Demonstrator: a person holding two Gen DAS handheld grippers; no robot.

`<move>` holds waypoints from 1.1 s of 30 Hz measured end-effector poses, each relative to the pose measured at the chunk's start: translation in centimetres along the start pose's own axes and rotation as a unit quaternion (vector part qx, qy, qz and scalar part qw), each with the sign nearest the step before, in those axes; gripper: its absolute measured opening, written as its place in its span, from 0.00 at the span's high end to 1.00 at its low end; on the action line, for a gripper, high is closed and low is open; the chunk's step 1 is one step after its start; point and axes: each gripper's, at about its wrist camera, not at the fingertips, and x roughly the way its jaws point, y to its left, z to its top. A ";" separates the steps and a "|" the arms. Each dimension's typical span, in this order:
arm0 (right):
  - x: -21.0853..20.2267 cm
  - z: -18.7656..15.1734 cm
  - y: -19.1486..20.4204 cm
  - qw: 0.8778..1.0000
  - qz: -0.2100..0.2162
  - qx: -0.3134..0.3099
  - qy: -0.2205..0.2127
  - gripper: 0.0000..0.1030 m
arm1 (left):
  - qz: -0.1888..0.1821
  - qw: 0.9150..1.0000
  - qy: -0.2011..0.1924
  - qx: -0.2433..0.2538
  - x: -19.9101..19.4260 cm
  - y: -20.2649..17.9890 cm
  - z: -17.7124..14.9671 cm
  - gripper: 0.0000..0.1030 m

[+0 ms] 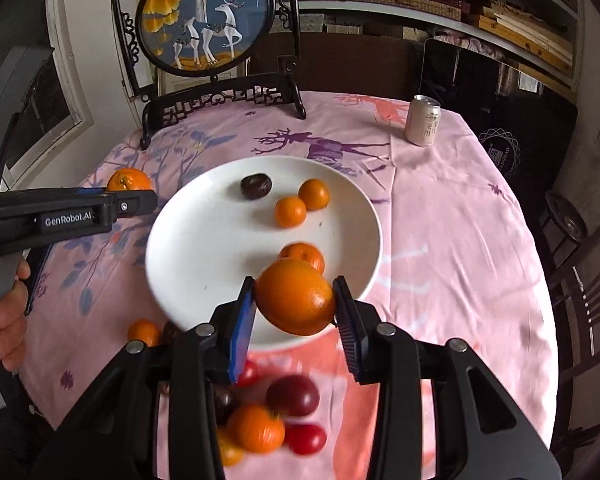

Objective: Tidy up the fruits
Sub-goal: 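Carry both fruits onto the white plate and open both tools, then grasp a yellow-orange fruit with the right tool while the left tool grasps a mandarin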

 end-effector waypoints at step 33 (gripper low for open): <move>-3.3 -6.4 0.6 0.999 -0.034 0.037 0.006 0.11 | 0.017 0.999 -0.037 -0.003 -3.3 -0.1 -7.8 0.07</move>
